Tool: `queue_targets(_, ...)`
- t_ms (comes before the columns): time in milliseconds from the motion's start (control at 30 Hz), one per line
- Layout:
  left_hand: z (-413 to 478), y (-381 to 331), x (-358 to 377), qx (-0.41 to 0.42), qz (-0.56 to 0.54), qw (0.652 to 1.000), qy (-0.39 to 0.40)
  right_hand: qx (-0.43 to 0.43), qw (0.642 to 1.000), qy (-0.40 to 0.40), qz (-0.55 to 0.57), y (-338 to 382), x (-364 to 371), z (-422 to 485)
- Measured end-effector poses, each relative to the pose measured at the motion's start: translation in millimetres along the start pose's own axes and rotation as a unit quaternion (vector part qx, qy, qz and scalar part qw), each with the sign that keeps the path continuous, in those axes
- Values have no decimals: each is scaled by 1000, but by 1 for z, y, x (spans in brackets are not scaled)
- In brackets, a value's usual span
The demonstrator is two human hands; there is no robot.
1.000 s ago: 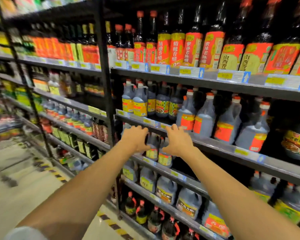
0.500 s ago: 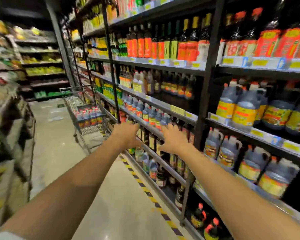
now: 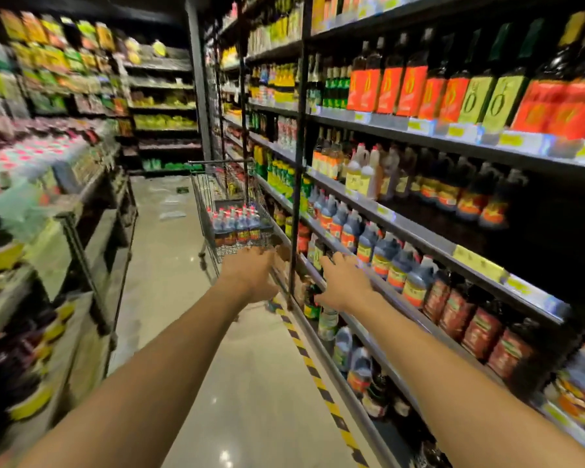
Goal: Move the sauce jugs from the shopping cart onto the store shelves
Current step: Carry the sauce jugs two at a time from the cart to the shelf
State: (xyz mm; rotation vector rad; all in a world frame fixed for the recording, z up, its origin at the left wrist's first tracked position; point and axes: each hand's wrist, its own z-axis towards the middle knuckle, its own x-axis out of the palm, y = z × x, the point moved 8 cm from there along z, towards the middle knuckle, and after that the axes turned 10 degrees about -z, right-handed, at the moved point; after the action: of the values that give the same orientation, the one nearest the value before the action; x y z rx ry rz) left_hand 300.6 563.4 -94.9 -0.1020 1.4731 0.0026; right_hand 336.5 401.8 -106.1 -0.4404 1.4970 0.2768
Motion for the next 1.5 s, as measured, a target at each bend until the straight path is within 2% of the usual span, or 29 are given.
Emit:
queue_targets(300, 143, 123, 27, -81, 14, 997, -8, -25, 999, 25, 19, 47, 25, 204)
queue_targets(533, 228, 227, 57, -119, 13, 992, 30, -53, 998, 32, -14, 118, 53, 335)
queue_targets(800, 358, 364, 77, -89, -13, 995, 43, -7, 997, 73, 5, 183, 76, 498)
queue_targets(967, 435, 442, 75, -63, 2, 997, 52, 20, 998, 54, 37, 230, 63, 586)
queue_targets(1300, 561, 530, 110, -19, -1, 995, 101, 70, 989, 108, 70, 271, 99, 729)
queue_targets(1500, 670, 590, 124, -3, 9, 996, 91, 68, 985, 117, 110, 296, 128, 856)
